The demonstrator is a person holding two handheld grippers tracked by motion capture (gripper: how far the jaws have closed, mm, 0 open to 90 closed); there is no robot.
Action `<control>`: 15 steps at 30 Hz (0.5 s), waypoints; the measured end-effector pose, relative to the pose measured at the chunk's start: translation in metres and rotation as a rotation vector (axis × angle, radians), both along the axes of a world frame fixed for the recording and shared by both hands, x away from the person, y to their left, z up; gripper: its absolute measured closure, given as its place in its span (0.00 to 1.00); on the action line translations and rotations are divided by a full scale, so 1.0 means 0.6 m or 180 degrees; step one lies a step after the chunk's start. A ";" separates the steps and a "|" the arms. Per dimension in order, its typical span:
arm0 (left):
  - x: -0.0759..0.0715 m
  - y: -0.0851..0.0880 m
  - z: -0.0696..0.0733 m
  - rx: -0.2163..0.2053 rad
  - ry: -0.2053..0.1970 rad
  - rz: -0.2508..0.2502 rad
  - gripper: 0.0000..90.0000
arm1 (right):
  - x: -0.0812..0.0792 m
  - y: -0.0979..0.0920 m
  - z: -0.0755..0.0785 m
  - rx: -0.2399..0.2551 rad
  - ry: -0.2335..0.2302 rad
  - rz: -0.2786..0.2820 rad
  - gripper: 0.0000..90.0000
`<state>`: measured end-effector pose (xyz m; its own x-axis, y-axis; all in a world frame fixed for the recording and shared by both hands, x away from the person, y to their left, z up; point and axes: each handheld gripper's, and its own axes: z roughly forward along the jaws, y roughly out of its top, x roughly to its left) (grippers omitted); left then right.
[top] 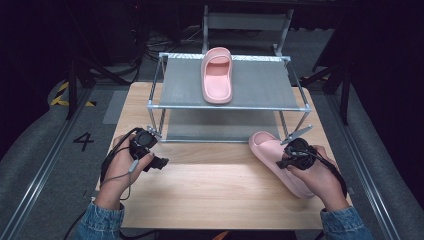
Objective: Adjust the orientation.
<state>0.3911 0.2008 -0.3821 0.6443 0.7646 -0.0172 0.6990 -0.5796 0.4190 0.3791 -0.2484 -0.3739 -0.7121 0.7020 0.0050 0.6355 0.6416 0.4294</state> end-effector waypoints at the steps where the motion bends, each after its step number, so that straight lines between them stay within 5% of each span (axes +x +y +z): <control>1: 0.000 0.001 0.000 0.0001 -0.0002 -0.0018 0.20 | -0.001 0.002 0.007 0.0003 -0.0013 0.0000 0.95; 15: 0.002 0.016 0.002 -0.0020 0.0011 -0.0022 0.20 | -0.006 0.022 0.087 0.0029 -0.0093 0.0170 0.95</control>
<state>0.3921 0.2105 -0.3807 0.6496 0.7599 -0.0242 0.6964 -0.5819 0.4201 0.3757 -0.2349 -0.3214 -0.7484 0.6631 -0.0101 0.5877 0.6702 0.4532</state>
